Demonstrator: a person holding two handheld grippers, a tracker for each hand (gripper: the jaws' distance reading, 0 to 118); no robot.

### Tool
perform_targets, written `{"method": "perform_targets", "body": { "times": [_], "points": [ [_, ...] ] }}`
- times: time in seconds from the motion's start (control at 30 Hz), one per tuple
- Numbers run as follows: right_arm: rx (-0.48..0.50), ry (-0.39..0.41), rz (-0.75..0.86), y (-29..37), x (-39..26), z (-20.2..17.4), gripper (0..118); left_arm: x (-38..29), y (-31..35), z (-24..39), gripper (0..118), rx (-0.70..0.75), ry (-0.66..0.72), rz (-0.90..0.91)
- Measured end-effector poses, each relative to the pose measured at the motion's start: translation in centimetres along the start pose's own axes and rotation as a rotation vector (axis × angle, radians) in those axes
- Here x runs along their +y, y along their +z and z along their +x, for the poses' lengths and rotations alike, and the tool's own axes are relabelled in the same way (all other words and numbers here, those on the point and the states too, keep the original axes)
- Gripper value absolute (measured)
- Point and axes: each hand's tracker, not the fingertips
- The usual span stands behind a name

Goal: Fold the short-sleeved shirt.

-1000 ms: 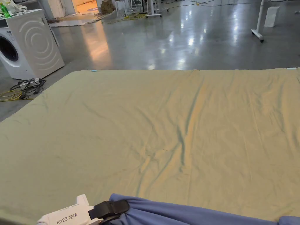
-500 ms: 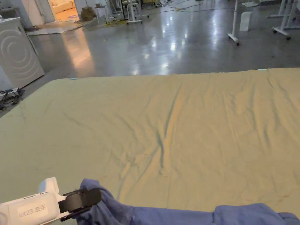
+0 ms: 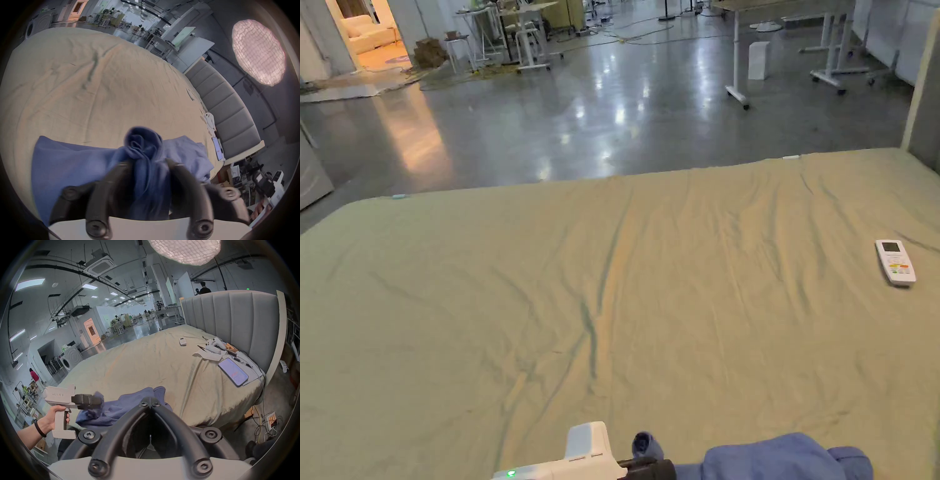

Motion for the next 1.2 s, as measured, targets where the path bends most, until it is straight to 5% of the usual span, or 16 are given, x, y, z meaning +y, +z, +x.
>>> {"method": "perform_targets", "body": {
  "times": [0.1, 0.2, 0.27, 0.37, 0.6, 0.77, 0.83, 0.9, 0.93, 1.07, 1.2],
  "points": [
    [0.021, -0.016, -0.006, -0.1, -0.3, 0.2, 0, 1.4, 1.7, -0.2, 95, -0.065, 0.007, 0.067],
    [0.03, -0.029, -0.017, -0.4, -0.6, 0.6, 0, 2.1, 4.6, -0.5, 100, -0.084, 0.035, 0.195],
    [0.029, -0.032, -0.019, -0.5, -0.7, 0.7, 0, 1.7, 5.2, -1.8, 91, -0.075, 0.119, 0.217],
    [0.03, -0.042, -0.025, -0.6, -0.7, 0.7, 0, 1.0, 2.3, -3.3, 9, -0.08, 0.197, 0.144],
    [0.016, -0.035, -0.03, 0.3, -0.7, 0.5, 0, -4.0, -5.9, -1.8, 2, -0.104, 0.213, -0.12],
    [0.014, -0.042, -0.033, 0.2, -0.8, 0.7, 0, -2.7, -4.1, -1.7, 4, -0.106, 0.134, -0.04],
    [0.023, -0.035, -0.038, 0.0, -0.6, 0.5, 0, -1.8, -1.0, -1.6, 43, -0.101, 0.089, 0.043],
    [0.029, -0.029, -0.036, -0.1, -0.6, 0.3, 0, -0.5, 2.3, -3.2, 99, -0.155, 0.077, 0.094],
    [0.039, -0.031, -0.038, -0.3, -0.6, 0.3, 0, -0.3, 4.4, -3.7, 112, -0.169, 0.093, 0.105],
    [0.061, -0.029, -0.055, -0.9, -0.7, 0.2, 0, 0.4, 10.1, -9.6, 115, -0.112, 0.187, 0.193],
    [0.084, -0.029, -0.067, -0.8, -0.8, -0.1, 0, -0.3, 10.1, -16.7, 109, -0.117, 0.374, 0.094]
  ]
}}
